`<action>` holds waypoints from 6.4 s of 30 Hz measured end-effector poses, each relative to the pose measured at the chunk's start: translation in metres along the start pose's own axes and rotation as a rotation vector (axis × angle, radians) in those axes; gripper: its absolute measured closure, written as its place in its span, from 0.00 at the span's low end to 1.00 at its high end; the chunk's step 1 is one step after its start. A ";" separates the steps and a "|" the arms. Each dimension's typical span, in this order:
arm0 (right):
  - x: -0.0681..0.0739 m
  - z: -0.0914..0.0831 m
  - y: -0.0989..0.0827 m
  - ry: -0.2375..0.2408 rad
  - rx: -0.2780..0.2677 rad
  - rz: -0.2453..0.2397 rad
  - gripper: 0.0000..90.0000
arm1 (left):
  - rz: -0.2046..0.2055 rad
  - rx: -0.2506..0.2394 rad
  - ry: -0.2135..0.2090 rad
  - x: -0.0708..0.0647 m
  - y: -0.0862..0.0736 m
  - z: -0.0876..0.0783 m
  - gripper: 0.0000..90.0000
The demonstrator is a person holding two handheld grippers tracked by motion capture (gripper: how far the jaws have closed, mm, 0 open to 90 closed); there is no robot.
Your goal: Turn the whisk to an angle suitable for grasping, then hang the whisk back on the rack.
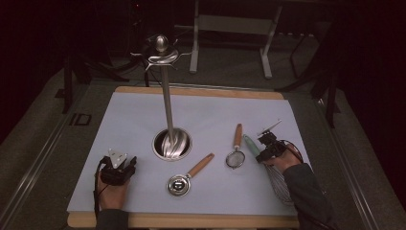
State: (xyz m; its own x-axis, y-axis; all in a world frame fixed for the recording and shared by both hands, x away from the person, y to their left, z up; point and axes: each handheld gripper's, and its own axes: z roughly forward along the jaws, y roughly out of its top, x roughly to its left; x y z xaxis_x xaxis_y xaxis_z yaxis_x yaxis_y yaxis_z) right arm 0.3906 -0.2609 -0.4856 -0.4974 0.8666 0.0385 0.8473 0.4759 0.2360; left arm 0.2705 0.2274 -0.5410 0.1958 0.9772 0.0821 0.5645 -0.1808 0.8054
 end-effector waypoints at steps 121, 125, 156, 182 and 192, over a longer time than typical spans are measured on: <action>0.133 -0.089 0.025 0.427 -0.762 -0.298 0.77 | -0.017 -0.060 -0.001 0.001 -0.003 -0.005 0.65; 0.137 -0.094 0.027 0.419 -0.783 -0.309 0.77 | -0.017 -0.059 -0.001 0.001 -0.003 -0.005 0.65; 0.160 -0.119 0.046 0.401 -0.883 -0.369 0.77 | -0.018 -0.056 0.002 0.001 -0.002 -0.005 0.65; 0.164 -0.142 0.060 0.417 -0.970 -0.397 0.77 | -0.014 -0.052 0.003 0.001 -0.002 -0.005 0.65; 0.168 -0.151 0.065 0.429 -0.993 -0.411 0.77 | -0.015 -0.053 0.003 0.001 -0.002 -0.005 0.65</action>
State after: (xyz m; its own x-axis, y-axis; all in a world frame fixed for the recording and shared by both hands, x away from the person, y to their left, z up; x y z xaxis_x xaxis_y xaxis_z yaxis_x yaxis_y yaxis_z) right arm 0.3340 -0.1070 -0.3174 -0.8850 0.4613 0.0629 0.1818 0.2179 0.9589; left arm 0.2654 0.2292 -0.5400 0.1853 0.9801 0.0717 0.5243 -0.1604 0.8363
